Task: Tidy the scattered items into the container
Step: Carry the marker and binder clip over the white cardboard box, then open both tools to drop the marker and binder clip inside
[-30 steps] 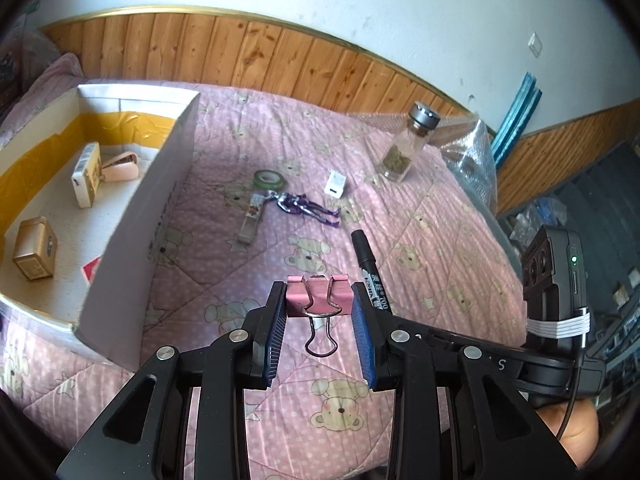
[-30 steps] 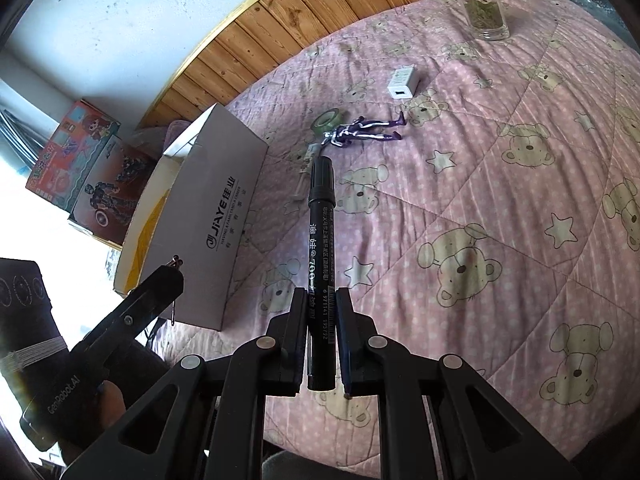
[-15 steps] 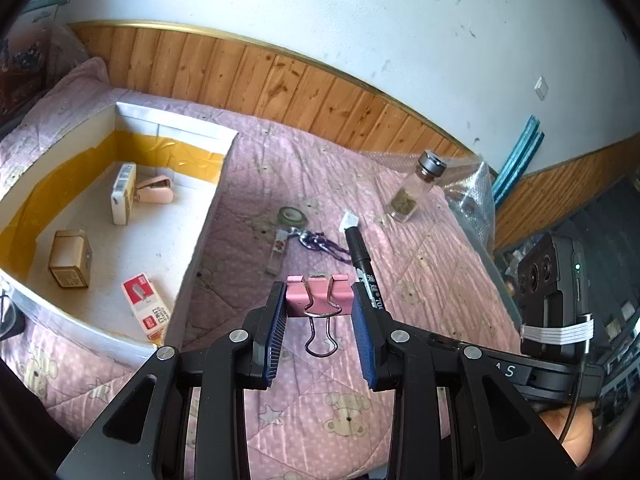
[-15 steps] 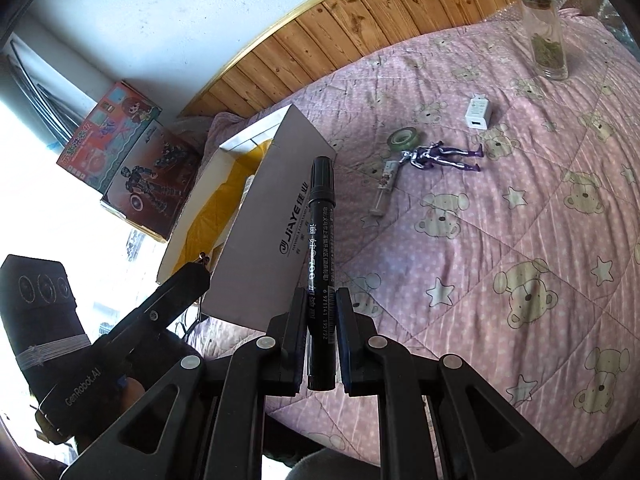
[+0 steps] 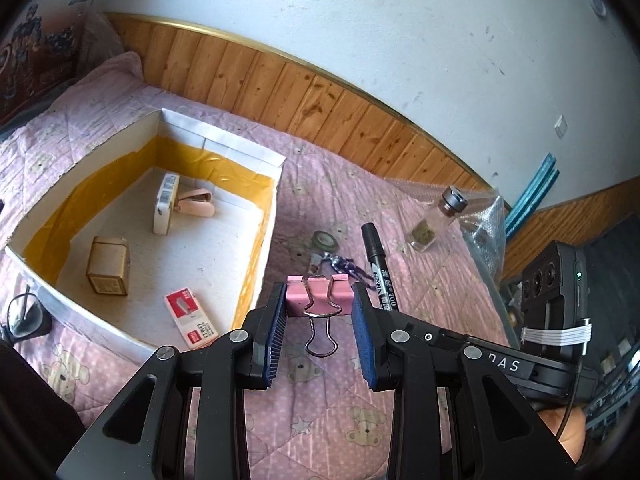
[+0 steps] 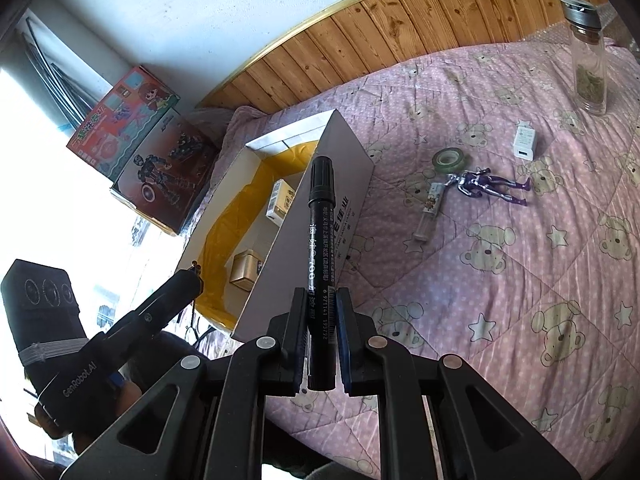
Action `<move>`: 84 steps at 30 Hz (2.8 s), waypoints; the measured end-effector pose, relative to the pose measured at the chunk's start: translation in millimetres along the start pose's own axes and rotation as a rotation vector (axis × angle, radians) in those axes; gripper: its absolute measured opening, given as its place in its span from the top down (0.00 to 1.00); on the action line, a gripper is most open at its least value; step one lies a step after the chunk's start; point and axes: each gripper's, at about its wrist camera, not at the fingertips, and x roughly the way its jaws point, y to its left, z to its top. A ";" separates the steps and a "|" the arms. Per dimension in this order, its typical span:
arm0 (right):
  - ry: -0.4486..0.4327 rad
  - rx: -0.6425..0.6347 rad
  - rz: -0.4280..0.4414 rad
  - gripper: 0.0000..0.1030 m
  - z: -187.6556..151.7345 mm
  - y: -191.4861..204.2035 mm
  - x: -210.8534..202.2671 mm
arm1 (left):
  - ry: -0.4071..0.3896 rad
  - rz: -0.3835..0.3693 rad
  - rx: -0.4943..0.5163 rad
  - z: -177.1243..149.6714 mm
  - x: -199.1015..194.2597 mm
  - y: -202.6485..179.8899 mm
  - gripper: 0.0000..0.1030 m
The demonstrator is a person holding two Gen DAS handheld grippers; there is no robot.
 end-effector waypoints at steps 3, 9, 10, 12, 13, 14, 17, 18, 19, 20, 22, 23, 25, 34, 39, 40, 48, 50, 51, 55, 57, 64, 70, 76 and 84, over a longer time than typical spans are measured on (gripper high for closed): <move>0.004 -0.016 0.003 0.86 4.5 7.9 4.1 | -0.004 0.005 -0.013 3.4 -1.3 6.7 0.68; 0.009 -0.042 0.014 0.86 14.3 23.1 13.0 | -0.017 0.017 -0.034 11.0 -6.5 19.1 0.68; 0.010 -0.046 0.016 0.86 15.9 25.6 14.8 | -0.018 0.017 -0.038 12.6 -7.1 21.4 0.68; 0.014 -0.055 0.020 0.86 18.7 30.4 18.2 | -0.021 0.021 -0.047 15.0 -8.5 25.6 0.68; 0.015 -0.060 0.020 0.86 20.1 33.2 20.2 | -0.021 0.023 -0.050 16.4 -8.8 27.8 0.68; 0.017 -0.065 0.021 0.86 21.7 35.9 22.2 | -0.021 0.025 -0.052 17.9 -9.0 29.6 0.68; 0.024 -0.079 0.023 0.86 25.9 42.9 27.9 | -0.019 0.030 -0.060 22.4 -9.3 35.2 0.68; 0.026 -0.085 0.023 0.86 27.0 45.5 30.2 | -0.018 0.033 -0.064 24.2 -9.1 37.2 0.68; 0.029 -0.090 0.024 0.86 28.1 47.7 32.2 | -0.016 0.037 -0.068 26.1 -8.9 39.3 0.68; 0.030 -0.096 0.023 0.86 29.2 49.9 34.1 | -0.014 0.040 -0.071 28.0 -8.6 41.2 0.68; 0.034 -0.107 0.020 0.86 32.3 54.0 38.3 | -0.008 0.050 -0.078 31.7 -7.1 44.5 0.68; 0.036 -0.111 0.019 0.86 34.0 55.9 40.2 | -0.004 0.054 -0.081 33.9 -6.0 46.1 0.68; 0.039 -0.119 0.017 0.86 36.7 59.7 44.3 | 0.002 0.064 -0.086 37.5 -4.0 49.3 0.68; 0.055 -0.152 0.013 0.86 53.5 74.0 65.8 | 0.040 0.117 -0.100 55.0 10.1 60.9 0.68; 0.063 -0.171 0.006 0.86 65.5 81.0 78.8 | 0.086 0.134 -0.135 61.6 25.2 68.3 0.68; 0.065 -0.175 0.003 0.86 67.9 82.2 81.8 | 0.094 0.135 -0.144 62.9 28.4 70.0 0.68; 0.083 -0.223 -0.036 0.86 85.6 91.1 107.2 | 0.143 0.175 -0.257 76.7 50.7 91.0 0.68; 0.087 -0.238 -0.050 0.86 89.8 92.4 113.3 | 0.159 0.175 -0.305 78.4 57.5 98.4 0.68; 0.089 -0.248 -0.060 0.86 92.1 92.6 116.2 | 0.168 0.176 -0.328 78.8 61.1 102.0 0.68; 0.104 -0.286 -0.102 0.86 100.1 93.8 128.6 | 0.191 0.180 -0.402 81.3 74.3 112.5 0.68; 0.122 -0.314 -0.129 0.86 102.5 95.4 137.0 | 0.198 0.185 -0.429 82.8 80.0 115.3 0.68; 0.176 -0.398 -0.219 0.86 102.8 98.0 166.4 | 0.262 0.197 -0.536 81.0 107.0 128.1 0.68; 0.172 -0.367 -0.253 0.80 102.9 85.8 175.5 | 0.277 0.277 -0.531 78.7 119.1 134.9 0.56; 0.144 -0.319 -0.216 0.80 99.2 75.2 158.3 | 0.270 0.298 -0.505 77.4 113.5 135.2 0.50; 0.130 -0.266 -0.129 0.79 89.8 70.6 127.6 | 0.217 0.330 -0.471 75.7 82.7 124.9 0.50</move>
